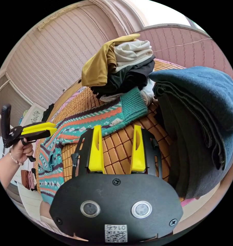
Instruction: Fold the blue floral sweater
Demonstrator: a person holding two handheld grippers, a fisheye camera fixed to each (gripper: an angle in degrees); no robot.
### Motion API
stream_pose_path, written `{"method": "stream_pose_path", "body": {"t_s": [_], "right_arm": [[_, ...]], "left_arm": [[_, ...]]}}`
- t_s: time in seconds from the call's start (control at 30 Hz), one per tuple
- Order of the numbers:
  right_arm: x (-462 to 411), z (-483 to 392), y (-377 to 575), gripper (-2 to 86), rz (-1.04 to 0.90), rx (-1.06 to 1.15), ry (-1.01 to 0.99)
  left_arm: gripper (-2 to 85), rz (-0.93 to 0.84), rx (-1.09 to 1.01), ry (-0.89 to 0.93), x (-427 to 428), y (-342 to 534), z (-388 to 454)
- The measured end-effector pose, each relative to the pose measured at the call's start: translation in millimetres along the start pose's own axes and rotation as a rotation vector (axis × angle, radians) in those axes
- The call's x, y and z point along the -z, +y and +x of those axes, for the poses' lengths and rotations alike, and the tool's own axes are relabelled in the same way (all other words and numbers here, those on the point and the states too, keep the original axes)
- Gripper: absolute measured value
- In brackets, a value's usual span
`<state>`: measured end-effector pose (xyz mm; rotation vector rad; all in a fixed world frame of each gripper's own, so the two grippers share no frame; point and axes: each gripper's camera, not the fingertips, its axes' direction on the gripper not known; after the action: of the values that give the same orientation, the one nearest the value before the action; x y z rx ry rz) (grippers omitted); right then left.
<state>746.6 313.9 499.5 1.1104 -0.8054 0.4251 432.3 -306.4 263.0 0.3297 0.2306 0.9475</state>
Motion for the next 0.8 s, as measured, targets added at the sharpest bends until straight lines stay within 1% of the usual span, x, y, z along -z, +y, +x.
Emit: {"method": "stream_pose_path", "body": {"t_s": [0.03,0.1,0.2,0.27,0.33,0.4,0.5,0.63,0.8], "right_arm": [[2,7,-3,16.7,0.014,-0.038,-0.049],[2,9,-9,16.3,0.013,-0.032,-0.091],[3,3,-11,14.1,0.029,-0.034,0.006],[7,1,-12,12.4,0.039,-0.057,0.028],[12,-2,-13,8.9,0.007,-0.085,0.059],[15,-2,-13,7.8,0.021,-0.086,0.072],[18,6,-14,6.7,0.019,-0.123,0.030],[27,10,-15,4.5,0.036,-0.116,-0.005],[29,10,-12,3.8,0.039,-0.109,-0.013]], "left_arm": [[6.9,-0.007,0.014,0.037,-12,-17,2],[7.2,-0.009,0.019,0.062,-29,-42,8],[7.7,-0.028,-0.021,0.048,-58,-76,24],[8.1,-0.068,-0.052,0.047,-82,-97,38],[8.7,-0.075,-0.066,0.032,-98,-108,48],[10.1,-0.086,-0.071,0.022,-110,-117,55],[11.6,-0.138,-0.080,0.012,-129,-125,68],[10.5,-0.139,-0.080,-0.001,-133,-128,80],[5.1,-0.177,-0.198,-0.037,-135,-131,101]]}}
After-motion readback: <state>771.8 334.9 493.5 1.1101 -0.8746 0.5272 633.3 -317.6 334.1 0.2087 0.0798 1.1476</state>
